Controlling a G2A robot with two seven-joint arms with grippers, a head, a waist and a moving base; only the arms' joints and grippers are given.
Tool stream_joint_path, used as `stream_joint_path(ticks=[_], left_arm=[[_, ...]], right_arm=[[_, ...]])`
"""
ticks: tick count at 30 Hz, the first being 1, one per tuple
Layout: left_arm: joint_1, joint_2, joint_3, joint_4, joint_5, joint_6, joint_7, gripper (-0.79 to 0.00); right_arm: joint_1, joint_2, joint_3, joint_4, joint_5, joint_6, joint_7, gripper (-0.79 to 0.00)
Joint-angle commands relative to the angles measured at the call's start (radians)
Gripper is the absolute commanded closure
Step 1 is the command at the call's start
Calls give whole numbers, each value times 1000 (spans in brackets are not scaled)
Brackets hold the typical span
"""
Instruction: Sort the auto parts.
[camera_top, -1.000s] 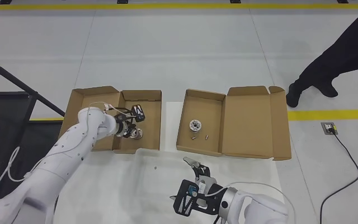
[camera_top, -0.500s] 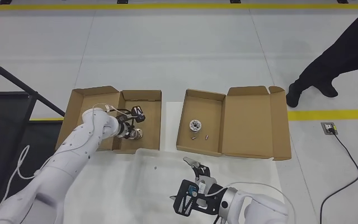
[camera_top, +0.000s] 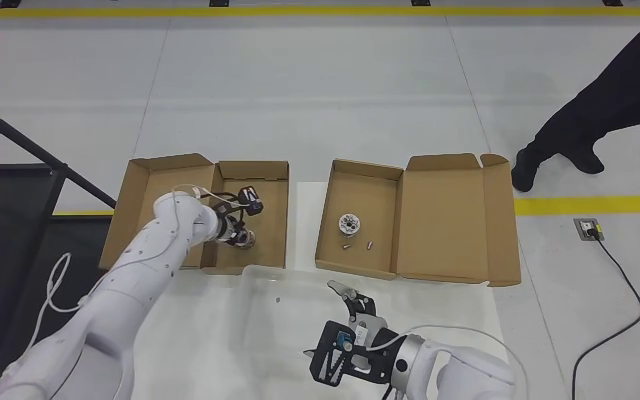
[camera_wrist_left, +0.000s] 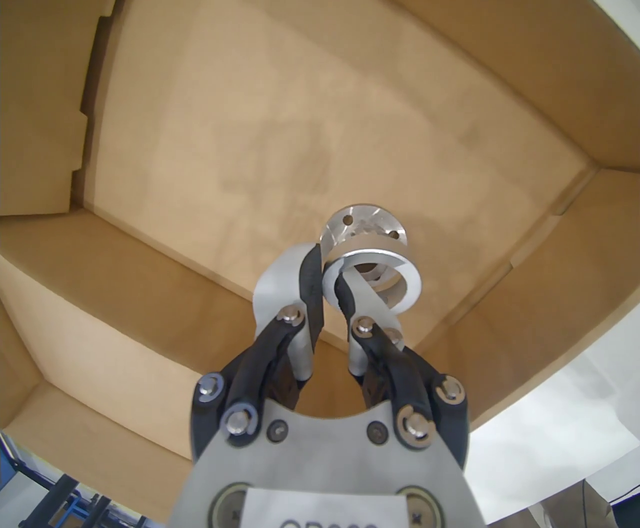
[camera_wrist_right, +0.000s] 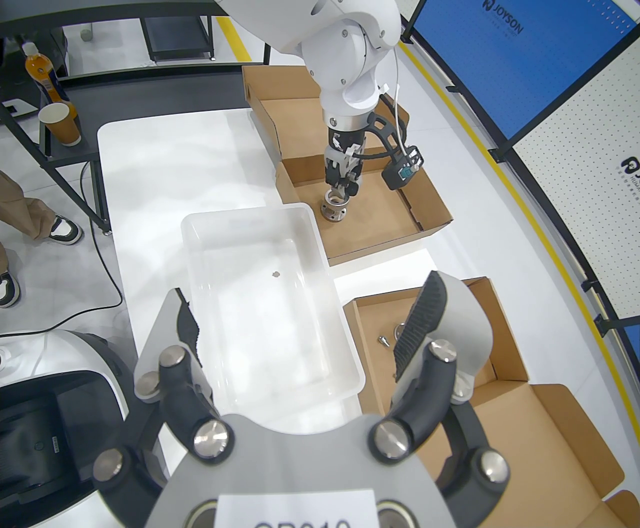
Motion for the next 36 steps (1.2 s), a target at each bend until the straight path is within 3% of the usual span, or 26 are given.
stream_joint_path(ticks=[1,3,8,21,25,31,36], left_arm=[[-2,-9,-2,18,5,4,5,-256],[-5,-17,-5,33,8,5,10,-329],[-12,-35,-10,65,25,7,17,-379],[-42,-50,-47,101,61,0,69,-379],[-51,-38,-76,79,58,-9,99,-400],[-37,-2,-140,-11,53,6,130,-588],[22,51,-237,-146,21,30,144,-727]], right_arm=[[0,0,0,0,0,0,0,-785],[0,0,0,0,0,0,0,-785],[0,0,0,0,0,0,0,-785],[0,0,0,0,0,0,0,-785],[0,0,0,0,0,0,0,-785],[0,0,0,0,0,0,0,-785],[0,0,0,0,0,0,0,-785]])
